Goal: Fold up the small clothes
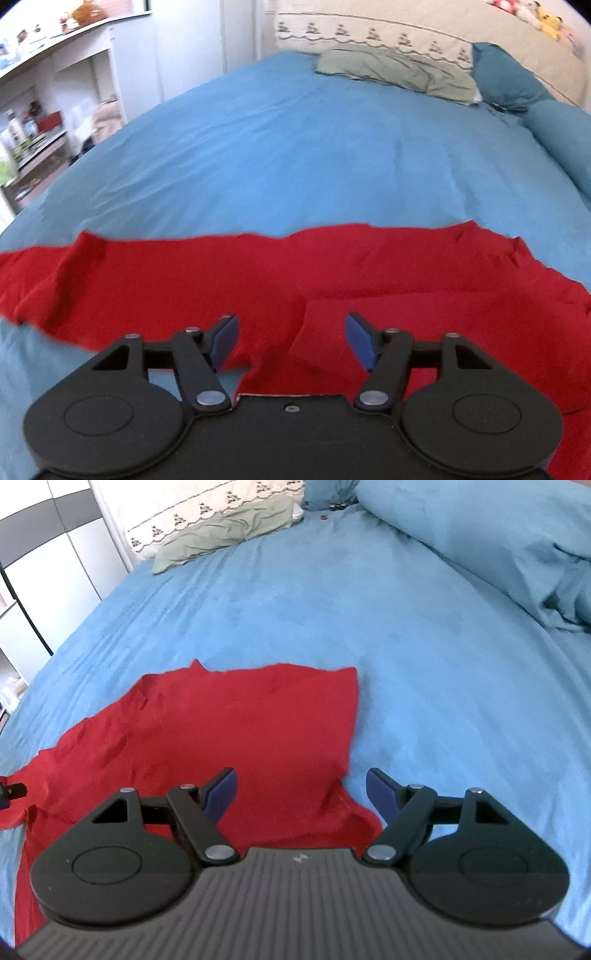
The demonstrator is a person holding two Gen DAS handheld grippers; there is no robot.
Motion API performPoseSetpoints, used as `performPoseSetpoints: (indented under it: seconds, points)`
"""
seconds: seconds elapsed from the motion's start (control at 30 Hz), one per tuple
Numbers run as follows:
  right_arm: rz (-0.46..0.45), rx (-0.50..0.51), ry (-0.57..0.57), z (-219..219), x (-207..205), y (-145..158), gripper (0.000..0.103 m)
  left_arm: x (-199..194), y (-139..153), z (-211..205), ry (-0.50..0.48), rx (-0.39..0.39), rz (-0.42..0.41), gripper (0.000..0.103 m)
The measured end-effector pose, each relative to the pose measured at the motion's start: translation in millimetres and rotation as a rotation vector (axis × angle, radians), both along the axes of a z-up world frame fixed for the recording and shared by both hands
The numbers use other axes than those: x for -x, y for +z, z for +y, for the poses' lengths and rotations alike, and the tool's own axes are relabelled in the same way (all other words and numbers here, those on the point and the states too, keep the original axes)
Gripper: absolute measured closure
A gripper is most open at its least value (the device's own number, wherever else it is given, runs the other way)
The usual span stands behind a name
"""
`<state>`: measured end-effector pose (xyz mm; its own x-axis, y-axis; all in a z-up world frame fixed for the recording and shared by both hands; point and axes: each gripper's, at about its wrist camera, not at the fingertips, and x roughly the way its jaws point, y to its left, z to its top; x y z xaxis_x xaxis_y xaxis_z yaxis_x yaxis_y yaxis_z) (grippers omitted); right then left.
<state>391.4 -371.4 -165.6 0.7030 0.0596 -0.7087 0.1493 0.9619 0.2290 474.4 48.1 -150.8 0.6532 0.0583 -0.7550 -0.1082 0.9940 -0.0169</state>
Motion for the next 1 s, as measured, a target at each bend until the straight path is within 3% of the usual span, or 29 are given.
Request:
performPoseSetpoints:
  seconds: [0.13, 0.3, 0.33, 0.37, 0.47, 0.67, 0.8, 0.87, 0.93, 1.0]
  points:
    - [-0.012, -0.002, 0.011, 4.7, 0.2, 2.9, 0.01, -34.0, -0.6, -5.3, -0.082, 0.025, 0.005, 0.034]
    - [-0.011, -0.019, 0.002, 0.8, -3.2, 1.8, 0.01, -73.8, -24.6, -11.1, -0.141, 0.044, 0.133, 0.037]
    - [-0.008, -0.022, -0.002, 0.3, -2.9, 0.7, 0.01, -77.0, -30.5, -12.8, -0.155, 0.046, 0.159, 0.043]
    - [-0.005, -0.026, -0.006, 0.4, -4.7, 0.6, 0.01, -76.7, -33.5, -15.0, -0.173, 0.056, 0.172, 0.059]
    - [0.002, -0.036, -0.019, 1.1, -2.4, -1.1, 0.01, -59.7, -26.1, -29.8, -0.259, 0.046, 0.151, 0.078]
    - [0.015, -0.053, -0.048, 2.2, -1.0, -5.4, 0.01, -17.1, -21.1, -54.4, -0.482, 0.106, 0.208, 0.076]
    - [0.016, -0.06, -0.057, 1.9, -1.4, -5.9, 0.01, -5.0, -11.4, -46.1, -0.459, 0.1, 0.162, 0.07]
    - [0.013, -0.058, -0.055, 2.1, -1.5, -5.1, 0.01, -0.9, -0.6, -38.3, -0.416, 0.093, 0.102, 0.054]
    - [0.009, -0.057, -0.05, 1.2, -2.1, -6.0, 0.01, -2.3, 6.3, -32.6, -0.381, 0.08, 0.064, 0.045]
    - [0.009, -0.054, -0.047, 0.8, -2.1, -6.2, 0.01, -10.1, 2.5, -28.3, -0.35, 0.069, 0.086, 0.047]
